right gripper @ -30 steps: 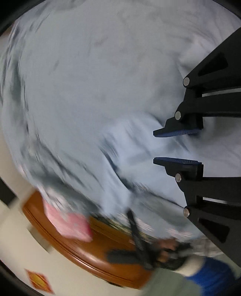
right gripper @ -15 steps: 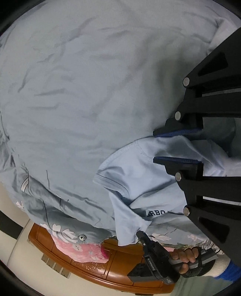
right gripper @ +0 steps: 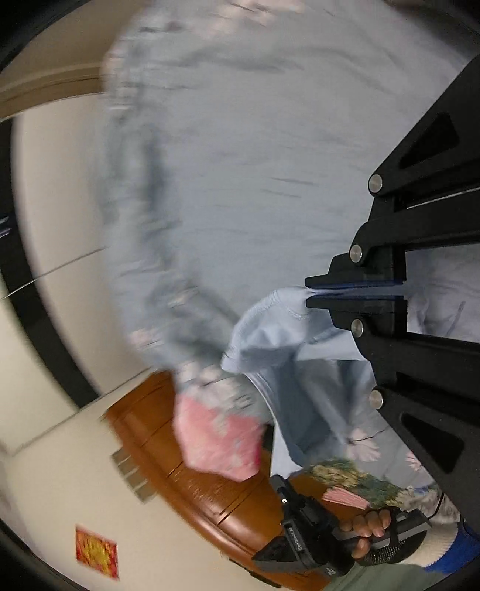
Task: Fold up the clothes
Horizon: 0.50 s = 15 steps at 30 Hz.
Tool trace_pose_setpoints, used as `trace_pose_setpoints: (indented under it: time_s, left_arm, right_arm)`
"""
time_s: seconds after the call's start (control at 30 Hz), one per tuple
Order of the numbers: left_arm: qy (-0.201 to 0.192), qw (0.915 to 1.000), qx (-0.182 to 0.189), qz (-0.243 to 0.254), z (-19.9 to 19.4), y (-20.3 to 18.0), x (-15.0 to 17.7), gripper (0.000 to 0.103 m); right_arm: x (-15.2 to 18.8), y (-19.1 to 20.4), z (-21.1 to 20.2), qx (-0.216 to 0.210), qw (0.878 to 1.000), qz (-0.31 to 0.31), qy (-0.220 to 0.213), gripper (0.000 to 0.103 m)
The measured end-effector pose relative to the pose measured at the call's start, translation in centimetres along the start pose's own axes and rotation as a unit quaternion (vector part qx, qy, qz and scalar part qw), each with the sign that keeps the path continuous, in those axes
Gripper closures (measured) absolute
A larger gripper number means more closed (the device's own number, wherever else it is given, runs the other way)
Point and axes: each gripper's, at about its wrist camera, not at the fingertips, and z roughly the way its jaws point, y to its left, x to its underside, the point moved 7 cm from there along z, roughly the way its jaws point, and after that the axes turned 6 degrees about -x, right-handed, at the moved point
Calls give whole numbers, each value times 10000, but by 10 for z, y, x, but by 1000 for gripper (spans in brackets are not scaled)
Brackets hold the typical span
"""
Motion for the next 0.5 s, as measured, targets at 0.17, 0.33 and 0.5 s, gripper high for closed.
trace_pose_setpoints:
  time_s: [0.17, 0.33, 0.5]
  left_arm:
    - [-490, 9977, 362, 310, -62, -41, -24, 101]
    - [-549, 9971, 433, 296, -93, -51, -14, 101]
    - [-750, 9947, 514, 485, -132, -68, -5, 101]
  right_arm:
    - [-56, 45, -106, 445, 9907, -718, -1068, 101]
    - [-57, 64, -140, 789, 9858, -978, -1116, 101]
    - [-56, 81, -184, 835, 9801, -1121, -1406, 101]
